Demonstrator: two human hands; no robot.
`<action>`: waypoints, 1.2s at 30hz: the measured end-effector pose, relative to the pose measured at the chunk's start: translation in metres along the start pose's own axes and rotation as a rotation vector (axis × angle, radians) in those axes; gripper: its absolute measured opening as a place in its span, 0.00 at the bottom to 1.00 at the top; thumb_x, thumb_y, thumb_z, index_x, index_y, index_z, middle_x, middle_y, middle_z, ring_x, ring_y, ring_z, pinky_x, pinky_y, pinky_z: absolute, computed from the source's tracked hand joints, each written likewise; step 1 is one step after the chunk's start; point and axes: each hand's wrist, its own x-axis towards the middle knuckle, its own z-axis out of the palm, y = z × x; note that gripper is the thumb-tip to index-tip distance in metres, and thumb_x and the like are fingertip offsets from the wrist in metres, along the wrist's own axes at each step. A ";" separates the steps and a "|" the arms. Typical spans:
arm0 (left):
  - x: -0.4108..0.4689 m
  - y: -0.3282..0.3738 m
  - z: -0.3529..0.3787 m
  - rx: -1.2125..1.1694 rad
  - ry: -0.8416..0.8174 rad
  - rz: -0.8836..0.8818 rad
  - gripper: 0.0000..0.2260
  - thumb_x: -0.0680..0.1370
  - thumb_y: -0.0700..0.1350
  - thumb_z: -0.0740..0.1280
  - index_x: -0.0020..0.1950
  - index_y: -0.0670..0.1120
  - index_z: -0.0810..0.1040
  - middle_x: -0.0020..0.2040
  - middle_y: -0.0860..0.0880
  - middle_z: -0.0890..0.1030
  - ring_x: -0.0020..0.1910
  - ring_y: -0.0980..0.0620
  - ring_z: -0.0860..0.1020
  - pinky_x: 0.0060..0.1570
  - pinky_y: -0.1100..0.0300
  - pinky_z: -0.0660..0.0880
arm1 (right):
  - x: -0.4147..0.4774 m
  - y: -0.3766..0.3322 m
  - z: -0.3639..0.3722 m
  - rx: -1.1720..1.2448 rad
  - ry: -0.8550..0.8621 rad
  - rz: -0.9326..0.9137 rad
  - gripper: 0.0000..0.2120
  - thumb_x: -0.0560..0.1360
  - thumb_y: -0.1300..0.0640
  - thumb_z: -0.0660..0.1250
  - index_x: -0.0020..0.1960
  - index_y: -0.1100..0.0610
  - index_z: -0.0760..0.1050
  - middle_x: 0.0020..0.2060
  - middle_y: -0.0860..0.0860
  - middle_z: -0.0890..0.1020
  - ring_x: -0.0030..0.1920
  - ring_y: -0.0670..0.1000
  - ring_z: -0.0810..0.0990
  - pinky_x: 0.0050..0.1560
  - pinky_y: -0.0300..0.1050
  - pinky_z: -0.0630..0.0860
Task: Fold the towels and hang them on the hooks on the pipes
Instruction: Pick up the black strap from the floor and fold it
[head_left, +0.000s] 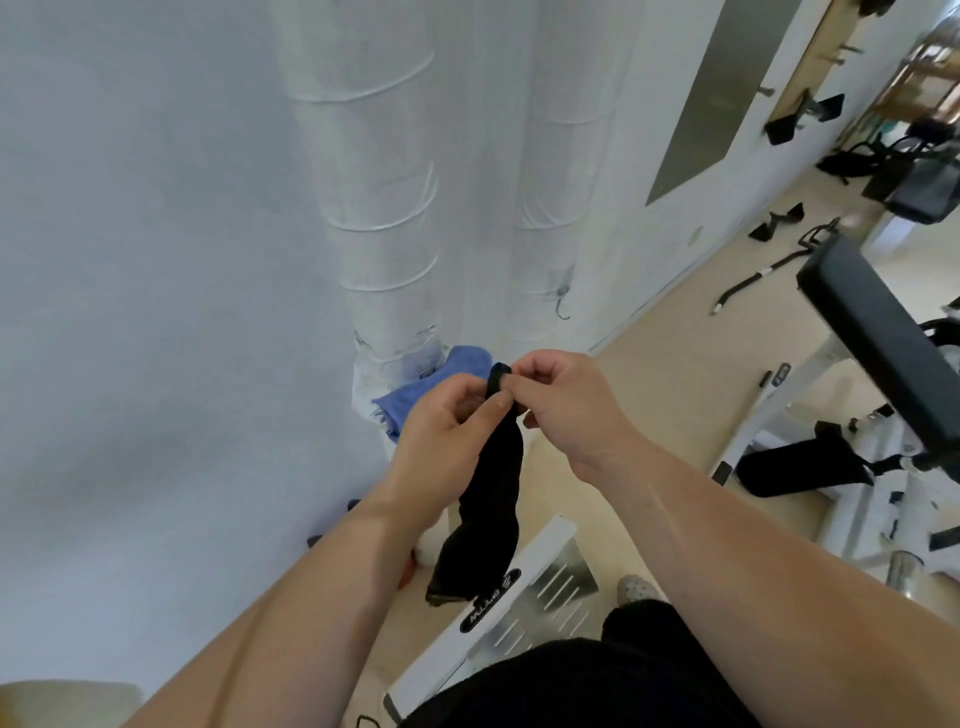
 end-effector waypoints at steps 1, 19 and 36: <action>0.011 -0.001 0.011 0.006 0.011 0.002 0.08 0.81 0.47 0.69 0.48 0.43 0.80 0.30 0.53 0.76 0.30 0.58 0.71 0.32 0.66 0.70 | 0.010 0.004 -0.011 -0.009 -0.016 0.001 0.09 0.74 0.63 0.71 0.36 0.56 0.78 0.31 0.52 0.79 0.32 0.47 0.76 0.32 0.35 0.72; 0.221 -0.039 0.218 0.571 0.230 -0.047 0.05 0.78 0.41 0.65 0.43 0.48 0.76 0.24 0.55 0.74 0.23 0.58 0.69 0.27 0.66 0.65 | 0.231 0.119 -0.219 -0.063 -0.443 0.028 0.08 0.79 0.58 0.68 0.43 0.61 0.76 0.38 0.54 0.79 0.40 0.49 0.77 0.44 0.44 0.75; 0.264 -0.097 0.229 0.378 0.452 -0.310 0.08 0.82 0.40 0.59 0.49 0.44 0.77 0.40 0.51 0.79 0.39 0.51 0.76 0.40 0.57 0.73 | 0.300 0.197 -0.182 -0.515 -0.539 -0.287 0.12 0.79 0.57 0.63 0.38 0.55 0.67 0.34 0.49 0.71 0.37 0.52 0.70 0.38 0.46 0.65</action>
